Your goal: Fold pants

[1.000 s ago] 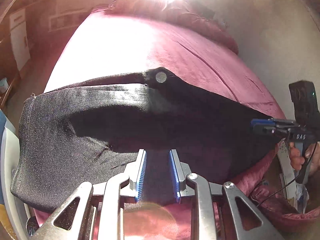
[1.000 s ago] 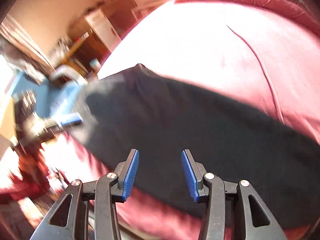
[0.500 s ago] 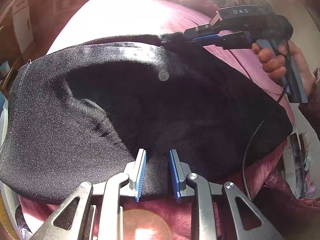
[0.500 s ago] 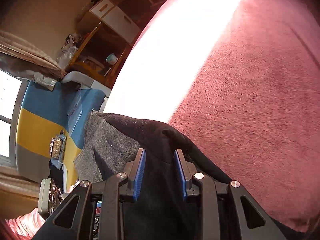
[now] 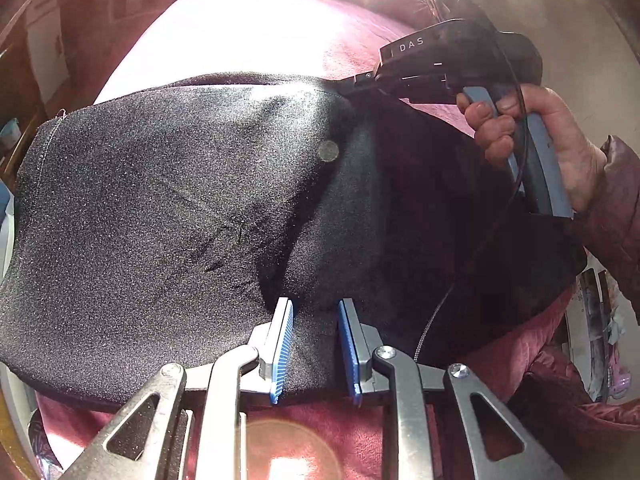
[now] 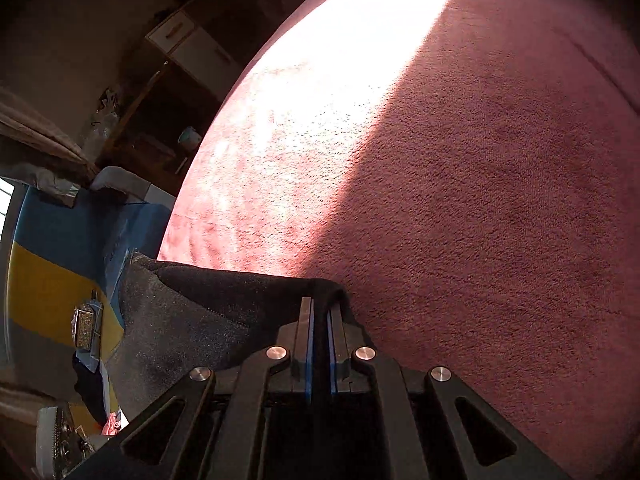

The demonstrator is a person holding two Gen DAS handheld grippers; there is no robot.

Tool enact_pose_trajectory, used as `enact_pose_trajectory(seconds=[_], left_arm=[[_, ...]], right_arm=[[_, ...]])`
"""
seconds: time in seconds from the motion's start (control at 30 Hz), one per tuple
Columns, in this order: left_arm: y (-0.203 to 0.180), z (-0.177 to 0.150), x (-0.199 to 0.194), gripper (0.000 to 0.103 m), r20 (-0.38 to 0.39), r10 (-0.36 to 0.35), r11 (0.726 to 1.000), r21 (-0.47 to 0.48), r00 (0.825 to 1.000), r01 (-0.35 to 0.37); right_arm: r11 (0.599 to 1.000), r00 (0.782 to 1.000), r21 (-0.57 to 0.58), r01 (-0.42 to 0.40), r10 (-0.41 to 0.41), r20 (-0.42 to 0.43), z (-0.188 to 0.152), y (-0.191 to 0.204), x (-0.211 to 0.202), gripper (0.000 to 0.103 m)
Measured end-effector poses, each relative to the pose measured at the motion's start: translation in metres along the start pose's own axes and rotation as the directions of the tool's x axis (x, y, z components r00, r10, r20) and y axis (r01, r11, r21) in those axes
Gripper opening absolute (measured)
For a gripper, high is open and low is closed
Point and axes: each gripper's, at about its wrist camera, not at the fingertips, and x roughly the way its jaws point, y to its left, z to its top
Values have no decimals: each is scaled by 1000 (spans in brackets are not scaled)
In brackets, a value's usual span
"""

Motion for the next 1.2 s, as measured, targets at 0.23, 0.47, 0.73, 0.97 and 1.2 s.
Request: enact_pose_trajectory(seconds=[0.23, 0.47, 0.73, 0.97, 1.2], left_arm=[[61, 15, -67, 27, 117, 6, 977, -213, 993, 19], [195, -21, -143, 42, 196, 167, 779, -627, 966, -8], [234, -59, -109, 46, 136, 55, 626, -776, 989, 72], [215, -56, -93, 21, 114, 75, 699, -714, 991, 29], [199, -53, -82, 18, 4, 184, 767, -626, 983, -141]], right_arm=[[999, 997, 22, 38, -39, 73, -3, 16, -34, 33], [1000, 986, -11, 1, 1, 165, -49, 38, -94, 48], [992, 997, -113, 49, -41, 66, -133, 71, -75, 48], [985, 990, -94, 142, -139, 40, -172, 69, -64, 48], [982, 983, -44, 182, -180, 42, -191, 46, -51, 45]])
